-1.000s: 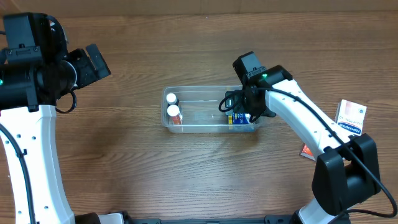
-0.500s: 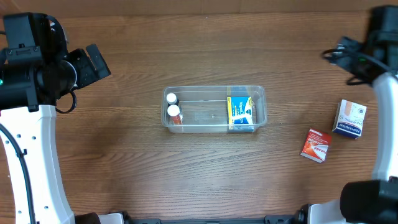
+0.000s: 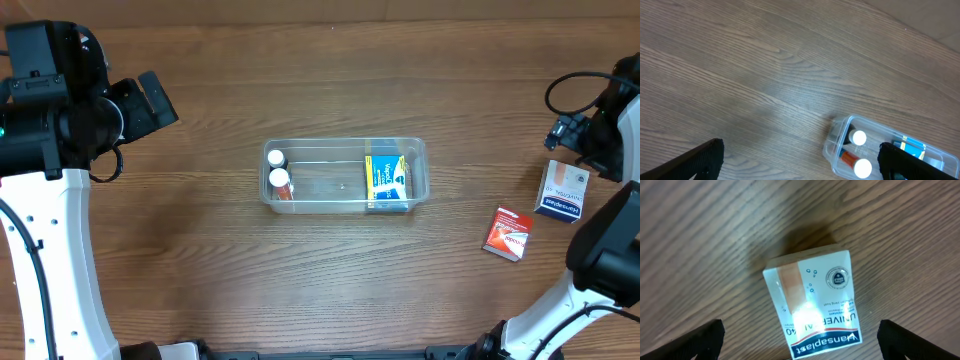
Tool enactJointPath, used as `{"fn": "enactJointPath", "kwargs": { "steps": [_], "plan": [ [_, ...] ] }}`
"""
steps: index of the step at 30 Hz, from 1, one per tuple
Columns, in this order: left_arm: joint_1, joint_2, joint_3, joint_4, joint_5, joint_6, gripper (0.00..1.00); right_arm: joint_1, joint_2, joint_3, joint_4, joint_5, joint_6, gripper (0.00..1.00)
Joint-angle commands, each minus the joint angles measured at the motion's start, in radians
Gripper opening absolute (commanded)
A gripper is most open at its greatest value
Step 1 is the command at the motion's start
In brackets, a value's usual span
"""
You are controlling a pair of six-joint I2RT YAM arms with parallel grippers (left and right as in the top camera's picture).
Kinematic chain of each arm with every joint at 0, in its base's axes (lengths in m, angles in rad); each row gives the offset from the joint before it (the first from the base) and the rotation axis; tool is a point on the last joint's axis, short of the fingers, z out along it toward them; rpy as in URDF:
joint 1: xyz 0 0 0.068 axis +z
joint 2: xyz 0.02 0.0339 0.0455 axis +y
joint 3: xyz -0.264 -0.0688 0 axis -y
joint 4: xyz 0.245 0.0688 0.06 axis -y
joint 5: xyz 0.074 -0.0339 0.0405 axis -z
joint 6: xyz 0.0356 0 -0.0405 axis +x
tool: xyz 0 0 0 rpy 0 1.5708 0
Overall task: Pack container
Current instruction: 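Grasp the white bandage box with the right gripper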
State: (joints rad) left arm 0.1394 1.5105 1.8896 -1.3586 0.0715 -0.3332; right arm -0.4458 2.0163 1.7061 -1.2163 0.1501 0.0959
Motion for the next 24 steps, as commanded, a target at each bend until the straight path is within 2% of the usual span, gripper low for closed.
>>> {"fn": "enactJointPath", "kwargs": {
  "steps": [1, 6, 14, 24],
  "plan": [
    [0.004, 0.006, 0.002, 0.002, 0.0, 0.019, 1.0, -0.022, 0.046, 0.001, 0.002, 0.013, -0.023, 1.0],
    [0.004, 0.006, 0.002, 0.002, 0.0, 0.019, 1.0, -0.056, 0.071, -0.017, 0.013, 0.012, -0.023, 1.0],
    [0.004, 0.006, 0.002, 0.001, 0.0, 0.019, 1.0, -0.06, 0.071, -0.142, 0.117, -0.056, -0.067, 1.0],
    [0.004, 0.006, 0.002, 0.002, 0.0, 0.019, 1.0, -0.06, 0.071, -0.181, 0.148, -0.087, -0.067, 1.0]
  ]
}}
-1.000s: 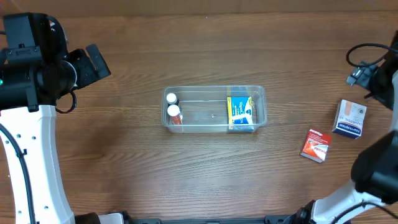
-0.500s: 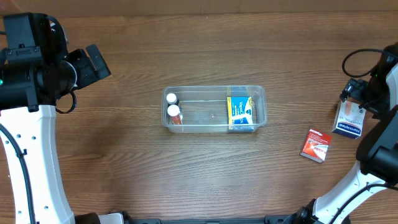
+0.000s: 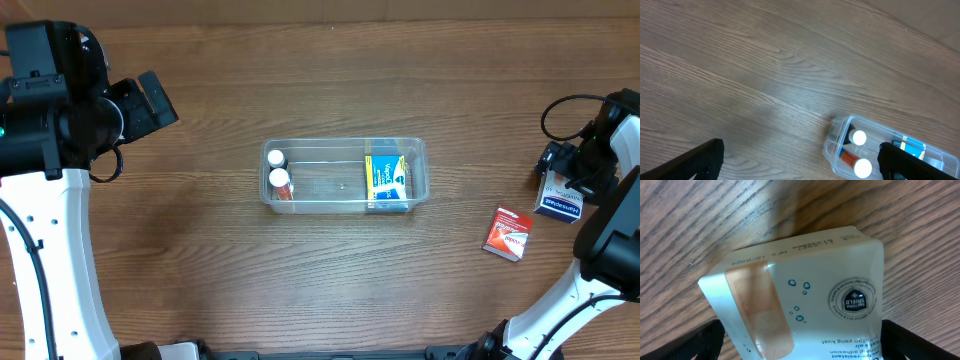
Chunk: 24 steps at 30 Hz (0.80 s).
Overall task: Pack container
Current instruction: 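Grasp the white bandage box with the right gripper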
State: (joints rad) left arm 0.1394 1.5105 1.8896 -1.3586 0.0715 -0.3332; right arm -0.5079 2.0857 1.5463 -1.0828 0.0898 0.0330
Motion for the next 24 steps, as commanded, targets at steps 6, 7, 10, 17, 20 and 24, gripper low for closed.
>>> {"fn": "enactJointPath", "kwargs": {
  "steps": [6, 7, 10, 17, 20, 24],
  "plan": [
    [0.004, 0.006, 0.002, 0.001, 0.0, 0.02, 1.0, 0.003, 0.002, -0.074, 0.054, -0.044, -0.004, 1.0],
    [0.004, 0.006, 0.002, 0.001, 0.0, 0.021, 1.0, 0.003, 0.002, -0.074, 0.056, -0.044, -0.004, 0.91],
    [0.004, 0.006, 0.002, 0.001, 0.0, 0.023, 1.0, 0.003, 0.002, -0.07, 0.057, -0.044, -0.003, 0.82],
    [0.004, 0.006, 0.002, 0.002, 0.0, 0.024, 1.0, 0.004, -0.055, -0.007, 0.024, -0.072, 0.004, 0.76],
    [0.004, 0.006, 0.002, 0.002, -0.001, 0.023, 1.0, 0.021, -0.148, 0.03, 0.003, -0.093, 0.004, 0.76],
    [0.004, 0.006, 0.002, 0.002, -0.001, 0.024, 1.0, 0.086, -0.283, 0.063, -0.039, -0.141, 0.004, 0.75]
  ]
}}
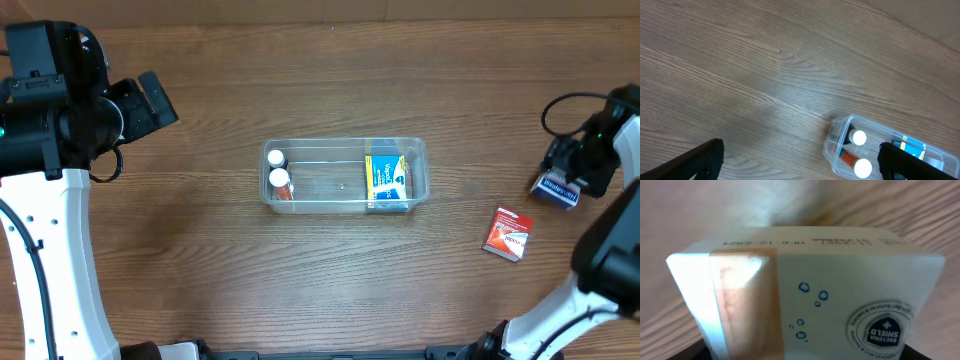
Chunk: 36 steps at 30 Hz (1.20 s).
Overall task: Pack container
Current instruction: 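Grasp the white bandage box with the right gripper, then place the white bandage box into the container beside the VapoDrops box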
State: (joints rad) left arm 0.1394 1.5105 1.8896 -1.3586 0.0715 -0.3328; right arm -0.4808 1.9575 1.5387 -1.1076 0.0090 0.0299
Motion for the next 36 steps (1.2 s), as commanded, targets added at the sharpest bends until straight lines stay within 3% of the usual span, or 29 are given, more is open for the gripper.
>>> {"fn": "enactJointPath", "kwargs": {
  "steps": [1, 7, 14, 18, 25, 36],
  "plan": [
    [0.004, 0.006, 0.002, 0.002, -0.001, 0.023, 1.0, 0.092, -0.198, 0.075, -0.027, -0.08, 0.006, 0.75],
    [0.004, 0.006, 0.002, 0.002, -0.001, 0.023, 1.0, 0.412, -0.381, 0.075, -0.073, -0.082, 0.068, 0.74],
    [0.004, 0.006, 0.002, 0.002, -0.001, 0.023, 1.0, 0.811, -0.373, 0.071, -0.01, -0.078, 0.221, 0.75],
    [0.004, 0.006, 0.002, 0.002, 0.0, 0.023, 1.0, 0.959, -0.343, 0.071, 0.038, -0.056, 0.345, 0.75],
    [0.004, 0.006, 0.002, 0.001, -0.001, 0.023, 1.0, 1.048, -0.213, 0.066, 0.043, -0.056, 0.372, 0.75],
    [0.004, 0.006, 0.002, 0.002, -0.001, 0.023, 1.0, 1.053, -0.029, 0.065, 0.032, -0.056, 0.372, 0.76]
  ]
}}
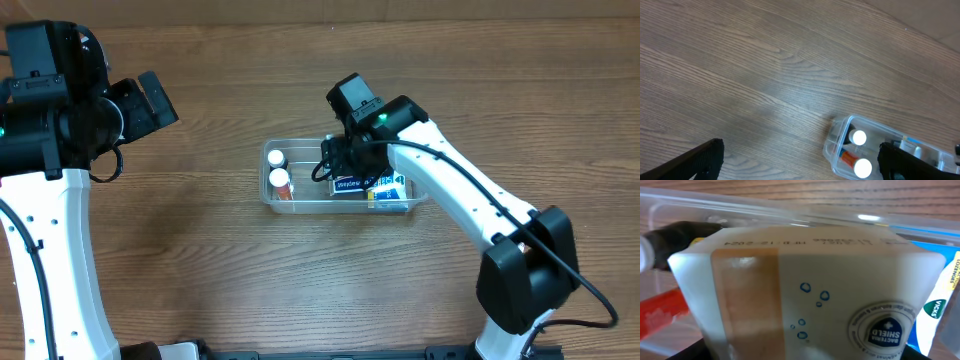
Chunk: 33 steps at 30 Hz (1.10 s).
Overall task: Pack container
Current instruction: 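Place the white bandage box into the container beside the VapoDrops box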
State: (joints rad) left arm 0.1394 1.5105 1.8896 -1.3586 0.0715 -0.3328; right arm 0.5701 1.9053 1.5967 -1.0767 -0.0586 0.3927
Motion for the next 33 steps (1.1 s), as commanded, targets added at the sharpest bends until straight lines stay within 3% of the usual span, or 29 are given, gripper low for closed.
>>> {"fn": "enactJointPath", "kwargs": {
  "steps": [1, 7, 9, 12, 19, 23, 29, 33],
  "plan": [
    [0.004, 0.006, 0.002, 0.002, -0.001, 0.024, 1.0, 0.002, 0.038, 0.007, 0.002, 0.011, 0.009, 0.76],
    [0.004, 0.006, 0.002, 0.002, -0.001, 0.023, 1.0, 0.002, 0.061, 0.007, 0.004, 0.011, 0.009, 0.77],
    [0.004, 0.006, 0.002, 0.002, -0.001, 0.023, 1.0, 0.002, 0.061, 0.007, 0.005, 0.011, 0.008, 0.81],
    [0.004, 0.006, 0.002, 0.002, -0.001, 0.023, 1.0, 0.002, 0.061, 0.007, 0.005, 0.011, 0.008, 1.0],
    [0.004, 0.006, 0.002, 0.001, -0.001, 0.023, 1.0, 0.0, 0.06, 0.007, 0.005, 0.027, 0.008, 1.0],
    [0.004, 0.006, 0.002, 0.001, -0.001, 0.024, 1.0, -0.025, 0.01, 0.042, -0.054, 0.147, 0.008, 1.0],
    [0.004, 0.006, 0.002, 0.001, -0.001, 0.042, 1.0, -0.194, -0.188, 0.144, -0.138, 0.246, 0.025, 1.0],
    [0.004, 0.006, 0.002, 0.001, 0.0, 0.041, 1.0, -0.421, -0.312, 0.143, -0.252, 0.184, 0.068, 1.0]
  ]
}}
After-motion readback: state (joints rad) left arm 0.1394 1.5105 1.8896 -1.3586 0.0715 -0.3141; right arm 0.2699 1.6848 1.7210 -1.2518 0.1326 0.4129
